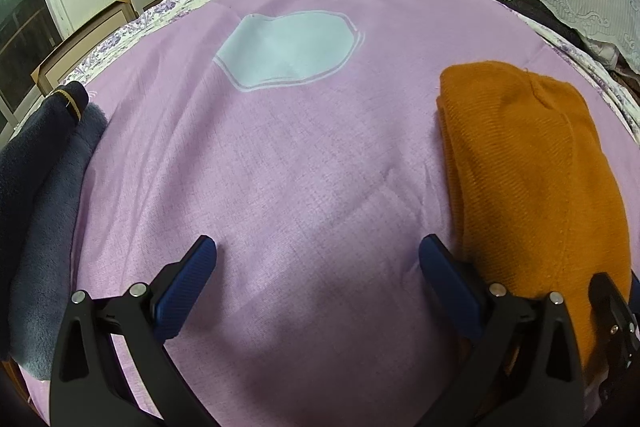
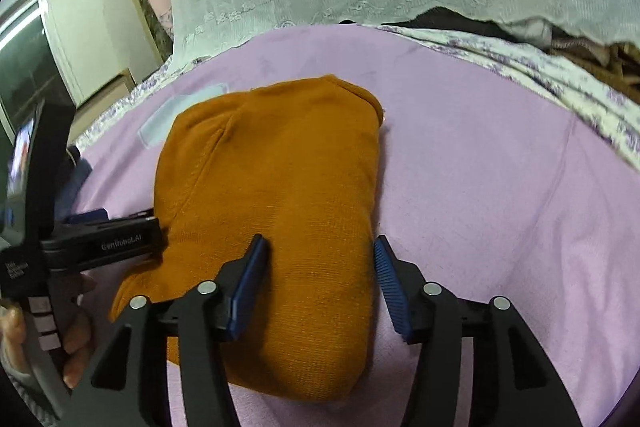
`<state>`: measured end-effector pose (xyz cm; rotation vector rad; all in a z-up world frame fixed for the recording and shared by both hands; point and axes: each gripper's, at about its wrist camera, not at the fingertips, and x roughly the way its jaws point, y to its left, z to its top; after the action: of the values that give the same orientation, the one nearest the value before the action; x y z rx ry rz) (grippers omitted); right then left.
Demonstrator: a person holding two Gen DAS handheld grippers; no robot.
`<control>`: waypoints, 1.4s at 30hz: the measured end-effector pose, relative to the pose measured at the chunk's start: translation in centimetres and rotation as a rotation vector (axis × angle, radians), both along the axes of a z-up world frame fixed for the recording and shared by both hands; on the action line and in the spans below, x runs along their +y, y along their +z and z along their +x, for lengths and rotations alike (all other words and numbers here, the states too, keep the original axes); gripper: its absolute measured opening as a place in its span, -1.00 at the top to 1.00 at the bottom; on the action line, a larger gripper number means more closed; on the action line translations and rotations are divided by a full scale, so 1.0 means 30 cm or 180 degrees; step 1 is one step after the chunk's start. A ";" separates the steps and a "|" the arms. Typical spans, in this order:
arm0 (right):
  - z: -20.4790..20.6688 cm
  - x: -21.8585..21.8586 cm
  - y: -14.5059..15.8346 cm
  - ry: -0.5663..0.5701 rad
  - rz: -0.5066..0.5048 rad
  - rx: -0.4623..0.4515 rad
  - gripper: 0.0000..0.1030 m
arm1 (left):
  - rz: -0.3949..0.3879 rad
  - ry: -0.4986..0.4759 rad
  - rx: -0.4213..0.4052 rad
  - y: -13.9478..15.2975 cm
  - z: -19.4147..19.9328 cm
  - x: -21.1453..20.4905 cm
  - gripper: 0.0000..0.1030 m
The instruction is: Fold small clothes
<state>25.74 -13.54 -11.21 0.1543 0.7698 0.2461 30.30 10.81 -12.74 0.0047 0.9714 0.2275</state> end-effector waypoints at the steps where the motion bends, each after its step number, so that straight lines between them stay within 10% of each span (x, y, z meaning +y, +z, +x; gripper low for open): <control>1: -0.012 -0.005 0.005 -0.0016 0.0022 -0.0052 -0.07 | -0.0010 -0.0012 -0.0010 0.006 -0.003 0.001 -0.92; 9: -0.119 0.013 0.101 -0.0048 -0.0129 -0.0713 -0.02 | -0.0186 -0.0228 -0.0462 0.109 -0.086 -0.030 -0.91; 16: -0.071 0.042 0.036 0.0036 -0.0276 -0.0346 -0.07 | 0.0163 -0.0298 -0.0390 0.062 -0.067 -0.091 -0.92; 25: -0.052 -0.006 0.016 0.0013 0.0056 -0.0195 -0.20 | 0.0016 -0.0309 -0.0432 0.083 -0.080 -0.064 -0.91; 33: -0.043 -0.076 0.019 -0.0101 0.0478 -0.0187 -0.45 | -0.0770 -0.0576 -0.0772 0.178 -0.136 -0.014 -0.91; 42: 0.009 -0.218 -0.041 -0.0306 0.1343 0.0135 -0.47 | -0.1395 -0.1078 -0.0049 0.051 -0.052 -0.083 -0.91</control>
<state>26.01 -20.10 -12.43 0.5955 0.7427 0.3126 28.74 8.31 -11.22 -0.2320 0.9726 -0.2987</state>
